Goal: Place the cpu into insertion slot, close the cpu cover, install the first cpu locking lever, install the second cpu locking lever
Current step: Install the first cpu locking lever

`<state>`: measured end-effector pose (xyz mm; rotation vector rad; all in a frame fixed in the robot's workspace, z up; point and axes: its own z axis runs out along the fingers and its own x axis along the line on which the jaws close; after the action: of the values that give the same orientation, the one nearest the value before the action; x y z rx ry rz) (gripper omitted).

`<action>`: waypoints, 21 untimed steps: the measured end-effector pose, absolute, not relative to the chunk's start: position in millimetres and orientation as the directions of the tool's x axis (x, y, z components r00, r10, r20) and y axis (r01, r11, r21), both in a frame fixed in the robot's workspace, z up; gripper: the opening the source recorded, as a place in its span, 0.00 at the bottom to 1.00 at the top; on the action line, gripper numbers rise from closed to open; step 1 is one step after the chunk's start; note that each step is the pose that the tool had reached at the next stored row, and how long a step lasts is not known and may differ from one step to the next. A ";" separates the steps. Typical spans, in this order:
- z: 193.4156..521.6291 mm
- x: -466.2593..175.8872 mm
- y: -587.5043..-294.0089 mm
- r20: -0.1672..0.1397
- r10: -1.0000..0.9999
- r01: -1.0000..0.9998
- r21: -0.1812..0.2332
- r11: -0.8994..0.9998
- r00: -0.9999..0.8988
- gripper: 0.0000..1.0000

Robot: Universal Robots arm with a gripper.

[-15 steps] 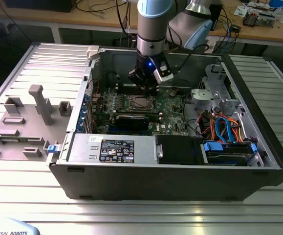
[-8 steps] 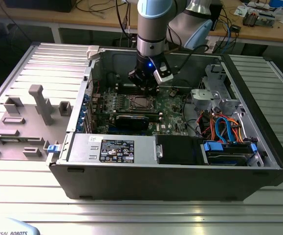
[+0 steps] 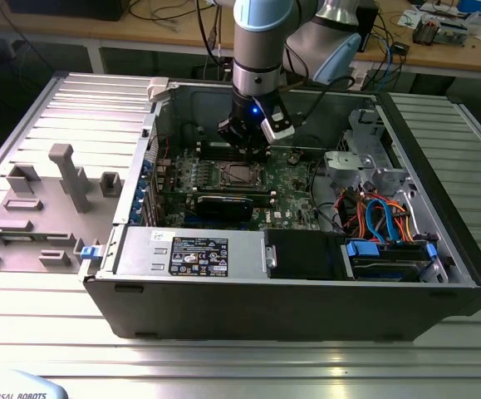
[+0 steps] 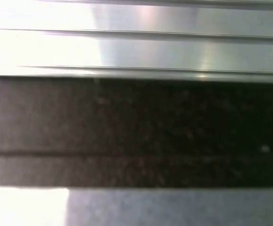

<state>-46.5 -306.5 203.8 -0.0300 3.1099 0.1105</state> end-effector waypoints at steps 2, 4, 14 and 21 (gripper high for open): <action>204.6 -46.5 -306.6 -0.030 -0.018 -0.020 0.071 0.997 -0.999 0.11; 205.5 -46.5 -306.7 -0.030 -0.018 -0.020 0.071 0.997 -0.999 0.11; 203.7 -46.3 -308.4 -0.030 -0.018 -0.020 0.069 0.997 -0.999 0.11; 202.2 -46.2 -308.7 -0.030 -0.018 -0.020 0.087 0.996 -0.999 0.11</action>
<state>-46.2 -308.7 202.2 -0.0296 3.1089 0.1353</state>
